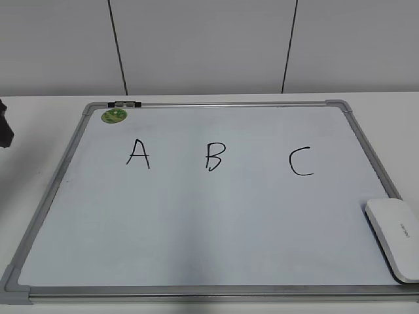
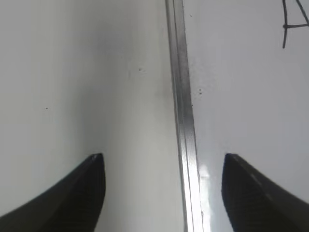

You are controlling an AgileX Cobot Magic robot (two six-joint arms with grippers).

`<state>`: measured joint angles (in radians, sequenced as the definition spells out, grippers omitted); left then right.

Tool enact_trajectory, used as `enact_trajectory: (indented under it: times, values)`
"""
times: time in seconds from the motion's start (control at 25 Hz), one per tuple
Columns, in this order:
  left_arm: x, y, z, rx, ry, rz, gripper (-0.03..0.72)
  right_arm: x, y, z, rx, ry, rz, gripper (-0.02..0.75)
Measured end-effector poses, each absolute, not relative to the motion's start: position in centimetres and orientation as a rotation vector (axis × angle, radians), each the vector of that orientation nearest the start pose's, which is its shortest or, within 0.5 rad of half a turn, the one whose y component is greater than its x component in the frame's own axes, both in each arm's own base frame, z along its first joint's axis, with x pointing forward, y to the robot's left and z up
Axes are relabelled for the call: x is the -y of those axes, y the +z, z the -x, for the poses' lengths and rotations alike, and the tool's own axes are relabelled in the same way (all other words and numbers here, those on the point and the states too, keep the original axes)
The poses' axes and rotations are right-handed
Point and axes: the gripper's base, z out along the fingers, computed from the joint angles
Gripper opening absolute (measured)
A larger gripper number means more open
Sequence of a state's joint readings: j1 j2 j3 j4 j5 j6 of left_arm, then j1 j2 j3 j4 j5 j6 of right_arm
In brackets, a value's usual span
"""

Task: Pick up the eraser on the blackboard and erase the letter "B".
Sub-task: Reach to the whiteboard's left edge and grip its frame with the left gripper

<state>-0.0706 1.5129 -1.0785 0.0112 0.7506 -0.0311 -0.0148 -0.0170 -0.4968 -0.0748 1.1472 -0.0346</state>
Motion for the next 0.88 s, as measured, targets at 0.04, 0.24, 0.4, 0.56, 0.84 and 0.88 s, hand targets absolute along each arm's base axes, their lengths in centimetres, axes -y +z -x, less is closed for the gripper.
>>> enact_trajectory:
  times: [0.04,0.24,0.4,0.56,0.84,0.88]
  values:
    - [2.2,25.6,-31.5,-2.69,-0.023,-0.059,0.559,0.6,27.0,1.1,-2.117,-0.12,0.013,0.589]
    - [2.5,22.7,-35.1,-2.78,-0.026,-0.055,0.494,0.6,27.0,1.1,-2.117,-0.12,0.013,0.589]
    - [2.6,20.6,-37.3,-2.828,-0.023,-0.056,0.479,0.6,27.0,1.1,-2.117,-0.12,0.013,0.589]
    - [2.8,18.9,-39.1,-2.861,-0.026,-0.06,0.431,0.6,27.0,1.1,-2.117,-0.12,0.013,0.589]
    - [3.3,16.5,-40.9,-2.91,-0.083,-0.083,0.366,0.6,27.0,1.1,-2.117,-0.12,0.013,0.589]
    - [3.3,16.2,-41.1,-2.916,-0.084,-0.087,0.365,0.6,27.0,1.1,-2.117,-0.12,0.013,0.589]
